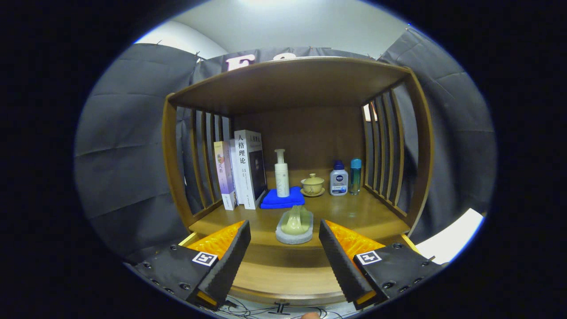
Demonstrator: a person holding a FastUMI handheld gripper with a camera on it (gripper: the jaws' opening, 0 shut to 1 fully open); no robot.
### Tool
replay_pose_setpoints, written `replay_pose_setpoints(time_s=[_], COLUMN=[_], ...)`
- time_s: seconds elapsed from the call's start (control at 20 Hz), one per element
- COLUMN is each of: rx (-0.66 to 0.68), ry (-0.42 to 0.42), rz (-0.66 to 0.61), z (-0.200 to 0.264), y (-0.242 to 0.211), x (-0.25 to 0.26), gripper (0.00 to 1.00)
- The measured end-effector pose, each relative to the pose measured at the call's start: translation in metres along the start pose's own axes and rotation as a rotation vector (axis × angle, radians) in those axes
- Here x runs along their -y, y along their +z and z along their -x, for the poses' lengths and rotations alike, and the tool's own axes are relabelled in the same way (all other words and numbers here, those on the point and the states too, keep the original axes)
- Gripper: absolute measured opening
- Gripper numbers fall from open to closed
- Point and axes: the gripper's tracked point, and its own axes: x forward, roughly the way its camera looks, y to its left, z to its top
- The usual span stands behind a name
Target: Pull open the drawer, take out the items inside it, and place them on the countertop above the cabinet.
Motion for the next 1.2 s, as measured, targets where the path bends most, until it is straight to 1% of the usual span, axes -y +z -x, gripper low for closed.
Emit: replay_pose_setpoints(time_s=[0.3,0.55,0.65,0.9,1.2], rx=[0.012,0.028,0.022,0.025,-0.031], ry=[-0.003,-0.019,-0.022,-0.006,0.001], rz=[0.006,0.001,0.013,0.095,0.109], z=[0.036,0.056,0.059,0.071,0.072], y=[-0.036,-0.058,-0.067,-0.091,-0.124], x=[-0.005,-0.001,0.002,-0.005,-0.012], gripper=[0.98,0.98,0.98,0.98,0.98])
